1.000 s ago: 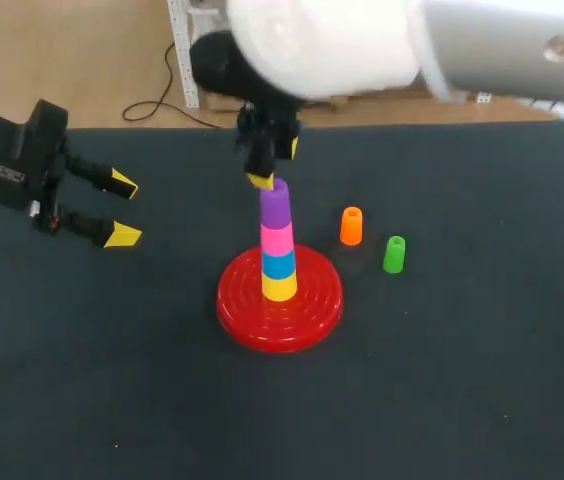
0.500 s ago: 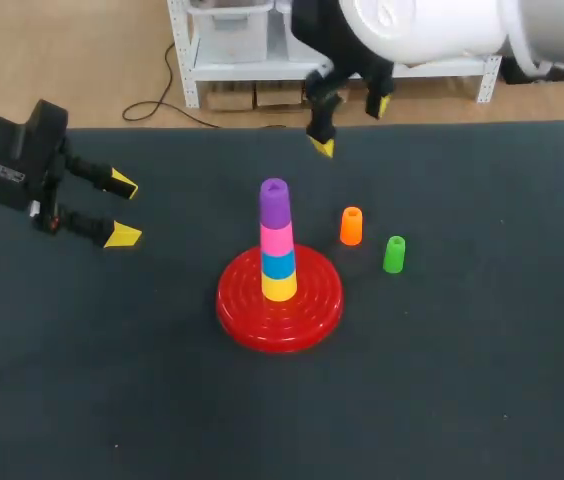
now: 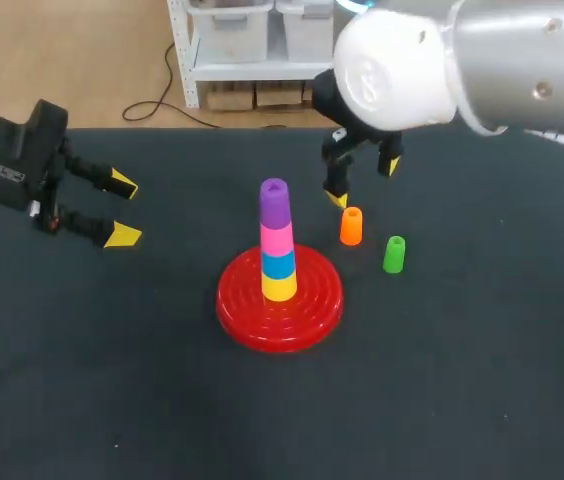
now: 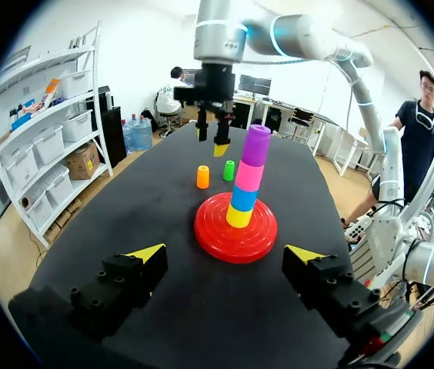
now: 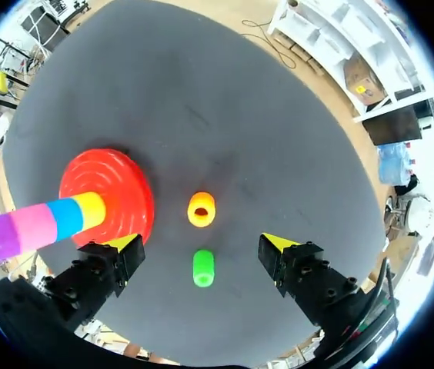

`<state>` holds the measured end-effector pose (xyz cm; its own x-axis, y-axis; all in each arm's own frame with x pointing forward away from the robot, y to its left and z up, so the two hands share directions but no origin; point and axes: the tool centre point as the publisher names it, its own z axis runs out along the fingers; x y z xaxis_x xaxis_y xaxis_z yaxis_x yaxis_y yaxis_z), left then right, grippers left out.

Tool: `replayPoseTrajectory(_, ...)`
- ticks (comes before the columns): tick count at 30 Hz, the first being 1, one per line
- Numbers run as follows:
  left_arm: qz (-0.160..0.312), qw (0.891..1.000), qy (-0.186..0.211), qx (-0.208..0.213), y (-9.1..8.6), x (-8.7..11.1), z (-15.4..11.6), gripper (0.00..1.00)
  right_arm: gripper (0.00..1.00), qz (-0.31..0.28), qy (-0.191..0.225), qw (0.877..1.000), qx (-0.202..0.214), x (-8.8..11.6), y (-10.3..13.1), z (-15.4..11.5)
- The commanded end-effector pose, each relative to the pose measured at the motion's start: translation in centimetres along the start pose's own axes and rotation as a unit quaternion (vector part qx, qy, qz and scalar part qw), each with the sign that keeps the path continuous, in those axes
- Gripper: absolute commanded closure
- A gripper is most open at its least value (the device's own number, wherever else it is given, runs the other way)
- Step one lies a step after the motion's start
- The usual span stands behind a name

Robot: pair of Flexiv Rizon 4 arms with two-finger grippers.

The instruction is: Pick up and stack the cylinders on the red base in this order: pink,purple,orange,green

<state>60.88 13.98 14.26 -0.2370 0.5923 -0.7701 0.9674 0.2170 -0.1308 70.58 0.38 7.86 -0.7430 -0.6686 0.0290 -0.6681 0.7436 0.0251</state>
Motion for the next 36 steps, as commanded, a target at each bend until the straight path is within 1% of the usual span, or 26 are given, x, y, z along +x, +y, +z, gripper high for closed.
replayPoseTrajectory(1,0.001,1.000,-0.001,-0.001,0.0,0.1,0.0,0.00,0.00,0.003,0.003,1.000,0.002,-0.5,-0.4,1.8)
replayPoseTrajectory(3,0.001,1.000,-0.001,-0.001,0.0,0.1,0.0,0.00,0.00,0.006,0.010,1.000,0.003,-0.6,-0.7,2.5)
replayPoseTrajectory(6,0.001,1.000,-0.001,-0.001,0.0,0.1,0.0,0.00,0.00,0.007,0.008,1.000,0.004,-0.5,-1.0,3.0)
replayPoseTrajectory(11,0.001,1.000,-0.001,-0.001,0.0,0.1,0.0,0.00,0.00,-0.007,0.007,1.000,0.007,0.2,-0.2,3.2)
replayPoseTrajectory(17,0.001,1.000,-0.001,-0.001,0.0,0.1,0.0,0.00,0.00,-0.011,0.012,1.000,0.012,0.4,0.2,3.8)
replayPoseTrajectory(18,0.001,1.000,-0.001,-0.001,0.0,0.1,0.0,0.00,0.05,-0.011,0.012,1.000,0.011,0.4,0.2,3.8)
replayPoseTrajectory(19,0.001,1.000,-0.001,-0.001,0.0,0.1,0.0,0.00,0.19,-0.010,0.012,1.000,0.013,0.3,0.2,3.9)
replayPoseTrajectory(21,0.001,1.000,-0.001,-0.001,0.0,0.1,0.0,0.00,0.33,-0.010,0.012,1.000,0.014,0.3,0.2,4.0)
replayPoseTrajectory(25,0.001,1.000,-0.001,-0.001,0.0,0.1,0.0,0.00,0.47,-0.012,0.010,1.000,0.014,0.3,0.3,4.3)
replayPoseTrajectory(27,0.001,1.000,-0.001,-0.001,0.0,0.1,0.0,0.00,0.50,-0.012,0.009,1.000,0.014,0.3,0.3,4.5)
replayPoseTrajectory(36,0.001,1.000,-0.001,-0.001,0.0,0.1,0.0,0.00,0.53,-0.007,0.008,1.000,0.008,0.1,0.2,5.4)
